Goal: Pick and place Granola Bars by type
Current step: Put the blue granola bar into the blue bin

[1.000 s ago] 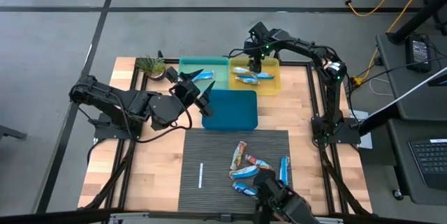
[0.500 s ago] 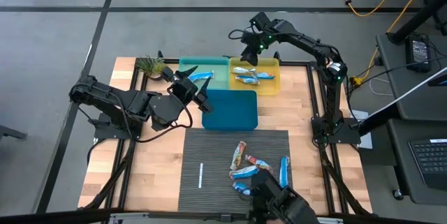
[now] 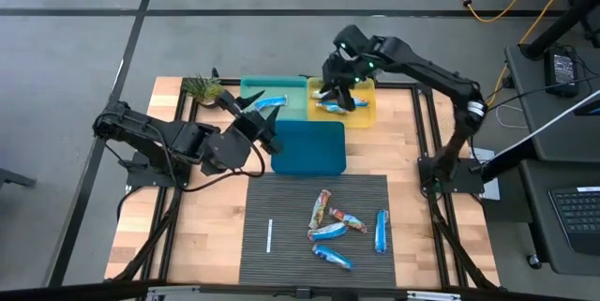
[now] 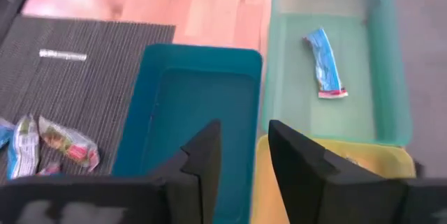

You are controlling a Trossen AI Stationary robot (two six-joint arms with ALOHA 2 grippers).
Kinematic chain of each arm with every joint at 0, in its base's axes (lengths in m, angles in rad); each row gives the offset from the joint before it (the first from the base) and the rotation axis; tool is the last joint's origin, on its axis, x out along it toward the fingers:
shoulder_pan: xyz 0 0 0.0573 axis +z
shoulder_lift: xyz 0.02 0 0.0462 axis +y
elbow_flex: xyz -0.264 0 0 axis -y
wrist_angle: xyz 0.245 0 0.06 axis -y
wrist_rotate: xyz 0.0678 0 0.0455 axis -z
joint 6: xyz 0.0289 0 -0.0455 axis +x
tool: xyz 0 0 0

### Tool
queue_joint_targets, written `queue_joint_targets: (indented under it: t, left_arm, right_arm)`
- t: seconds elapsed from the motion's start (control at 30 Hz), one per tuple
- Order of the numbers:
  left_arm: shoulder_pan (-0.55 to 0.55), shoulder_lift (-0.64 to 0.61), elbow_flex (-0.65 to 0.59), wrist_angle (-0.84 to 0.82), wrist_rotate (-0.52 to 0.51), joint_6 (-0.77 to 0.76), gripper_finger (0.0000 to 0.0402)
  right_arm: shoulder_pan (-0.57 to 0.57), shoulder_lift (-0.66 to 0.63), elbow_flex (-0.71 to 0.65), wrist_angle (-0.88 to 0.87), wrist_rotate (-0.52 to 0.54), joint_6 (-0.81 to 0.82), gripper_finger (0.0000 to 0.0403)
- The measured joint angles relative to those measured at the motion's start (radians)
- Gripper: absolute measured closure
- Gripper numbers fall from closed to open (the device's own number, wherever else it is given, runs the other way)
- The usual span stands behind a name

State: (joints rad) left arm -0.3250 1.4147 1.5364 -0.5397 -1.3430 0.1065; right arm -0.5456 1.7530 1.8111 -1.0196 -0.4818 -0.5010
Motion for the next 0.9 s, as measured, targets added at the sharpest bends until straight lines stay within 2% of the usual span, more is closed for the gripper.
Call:
queue_joint_targets:
  t: [0.13,0.37,0.5,0.63,0.73,0.9]
  left_arm:
    - [-0.001,-0.005,0.0,-0.072,0.056,-0.044,0.0171]
    - [0.006,-0.01,0.0,-0.221,0.184,-0.102,0.0173]
    - [0.008,-0.01,0.0,-0.25,0.245,-0.096,0.0173]
    - [0.008,-0.01,0.0,-0.25,0.311,-0.058,0.0174]
    - [0.008,-0.01,0.0,-0.25,0.355,-0.057,0.0174]
    - [0.008,-0.011,0.0,-0.251,0.401,-0.057,0.0174]
  right_arm:
    - [0.105,-0.102,0.0,-0.061,0.163,0.077,0.0286]
    - [0.301,-0.249,0.0,-0.225,0.35,0.351,0.0289]
    - [0.427,-0.308,0.0,-0.345,0.484,0.596,0.0289]
    - [0.562,-0.344,0.0,-0.485,0.599,0.923,0.0289]
    - [0.665,-0.348,-0.005,-0.561,0.669,1.133,0.0289]
    - [0.816,-0.373,-0.108,-0.521,0.671,1.332,0.0289]
